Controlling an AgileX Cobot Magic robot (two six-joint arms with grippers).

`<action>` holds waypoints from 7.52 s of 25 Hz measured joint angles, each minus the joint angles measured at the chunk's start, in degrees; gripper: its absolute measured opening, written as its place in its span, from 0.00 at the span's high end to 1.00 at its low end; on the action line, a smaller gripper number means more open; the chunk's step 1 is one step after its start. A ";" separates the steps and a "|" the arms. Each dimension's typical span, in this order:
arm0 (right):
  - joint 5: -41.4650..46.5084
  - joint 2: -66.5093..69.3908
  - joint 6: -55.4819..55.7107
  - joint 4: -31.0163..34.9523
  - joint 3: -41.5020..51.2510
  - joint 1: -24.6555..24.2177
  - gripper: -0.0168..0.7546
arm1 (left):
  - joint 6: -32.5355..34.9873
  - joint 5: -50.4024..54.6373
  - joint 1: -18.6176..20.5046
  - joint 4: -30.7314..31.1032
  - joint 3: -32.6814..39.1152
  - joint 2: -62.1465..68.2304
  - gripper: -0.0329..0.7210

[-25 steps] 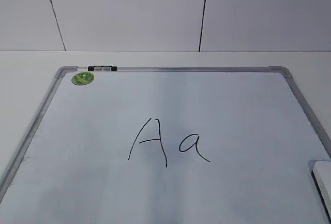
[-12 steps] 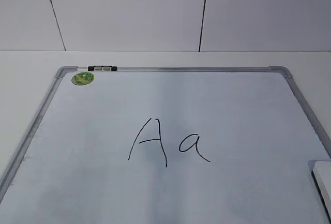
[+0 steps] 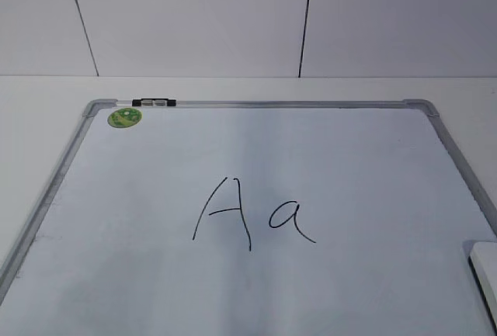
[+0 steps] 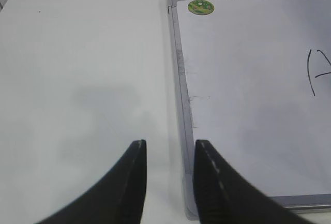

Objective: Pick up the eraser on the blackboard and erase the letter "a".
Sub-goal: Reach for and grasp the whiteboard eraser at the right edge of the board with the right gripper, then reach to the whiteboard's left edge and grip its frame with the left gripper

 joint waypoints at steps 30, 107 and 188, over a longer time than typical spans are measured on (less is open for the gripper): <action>5.27 47.92 -1.55 8.92 -20.30 3.47 0.13 | 0.00 0.00 0.00 -2.65 0.00 0.00 0.65; -9.46 68.04 1.68 2.75 -12.84 7.67 0.13 | 0.00 0.00 0.00 -2.77 0.00 0.00 0.65; -16.54 70.59 3.13 0.16 -7.96 7.77 0.26 | 0.00 -0.14 0.00 -3.88 0.00 0.00 0.65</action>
